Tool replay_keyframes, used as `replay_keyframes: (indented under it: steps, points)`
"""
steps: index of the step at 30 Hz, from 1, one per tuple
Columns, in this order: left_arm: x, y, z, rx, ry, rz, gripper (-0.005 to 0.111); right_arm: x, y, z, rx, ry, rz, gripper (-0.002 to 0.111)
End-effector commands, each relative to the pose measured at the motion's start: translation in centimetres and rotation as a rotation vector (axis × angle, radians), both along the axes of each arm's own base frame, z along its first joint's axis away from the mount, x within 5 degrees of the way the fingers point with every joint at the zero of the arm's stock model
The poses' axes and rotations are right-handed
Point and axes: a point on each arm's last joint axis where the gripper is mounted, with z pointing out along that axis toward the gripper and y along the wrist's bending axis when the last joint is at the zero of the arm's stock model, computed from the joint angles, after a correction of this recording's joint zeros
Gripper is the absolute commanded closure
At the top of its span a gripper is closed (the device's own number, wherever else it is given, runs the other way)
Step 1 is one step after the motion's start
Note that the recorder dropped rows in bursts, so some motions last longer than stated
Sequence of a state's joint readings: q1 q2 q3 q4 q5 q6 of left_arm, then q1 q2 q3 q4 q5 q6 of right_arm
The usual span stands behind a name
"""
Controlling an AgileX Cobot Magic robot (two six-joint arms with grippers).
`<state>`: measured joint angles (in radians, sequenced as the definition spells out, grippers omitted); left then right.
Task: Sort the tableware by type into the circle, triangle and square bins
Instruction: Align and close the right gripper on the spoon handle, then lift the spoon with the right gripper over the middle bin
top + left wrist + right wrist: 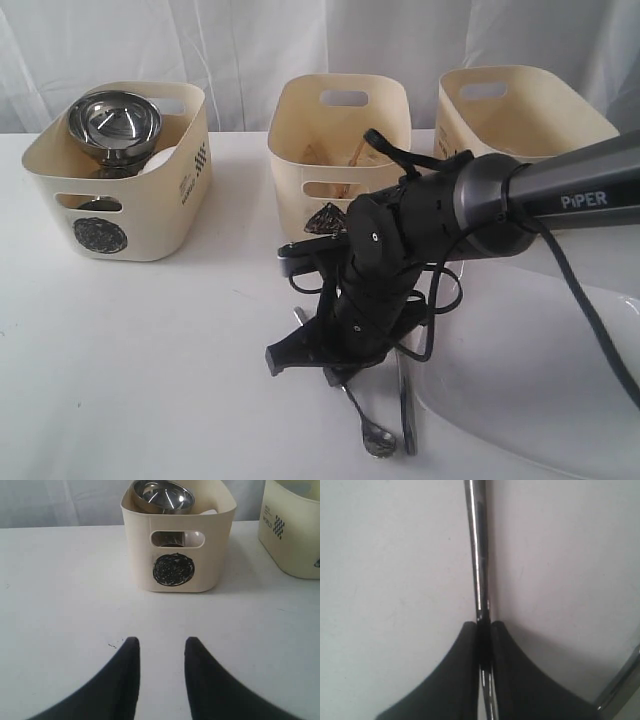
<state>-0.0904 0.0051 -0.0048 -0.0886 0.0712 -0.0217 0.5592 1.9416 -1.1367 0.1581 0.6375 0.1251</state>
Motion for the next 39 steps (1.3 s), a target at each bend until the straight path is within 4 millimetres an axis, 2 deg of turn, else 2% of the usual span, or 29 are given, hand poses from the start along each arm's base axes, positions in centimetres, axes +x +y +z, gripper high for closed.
replay_keyframes:
  steps: [1, 7, 10, 13, 19, 23, 28, 34, 39]
  points:
    - [0.0, 0.0, -0.2, -0.006, 0.004, -0.004, 0.07, -0.1, 0.0, -0.5, -0.003, 0.004, 0.011, 0.108]
    - [0.0, 0.0, -0.2, -0.006, 0.004, -0.004, 0.07, 0.2, 0.0, 1.6, 0.047, -0.076, -0.012, 0.108]
    - [0.0, 0.0, -0.2, -0.006, 0.004, -0.004, 0.07, 0.4, 0.0, 5.1, 0.126, -0.212, -0.03, 0.108]
    - [0.0, 0.0, -0.2, -0.006, 0.004, -0.004, 0.07, 0.4, -0.1, 7.6, 0.18, -0.315, -0.033, 0.108]
    - [0.0, 0.0, -0.2, -0.006, 0.004, -0.004, 0.07, 1.4, -0.9, 12.9, 0.284, -0.662, -0.014, 0.108]
    - [0.0, 0.0, -0.2, -0.006, 0.004, -0.004, 0.07, 2.8, -3.1, 13.9, 0.27, -0.768, -0.048, 0.108]
    - [0.0, 0.0, -0.2, -0.006, 0.004, -0.004, 0.07, 4.4, -4.9, 15.2, 0.31, -0.917, -0.106, 0.108]
    - [0.0, 0.0, -0.2, -0.006, 0.004, -0.004, 0.07, 5.7, -6.0, 17.0, 0.381, -1.118, -0.152, 0.108]
    - [0.0, 0.0, -0.2, -0.006, 0.004, -0.004, 0.07, 7.3, -6.8, 17.0, 0.371, -1.146, -0.18, 0.108]
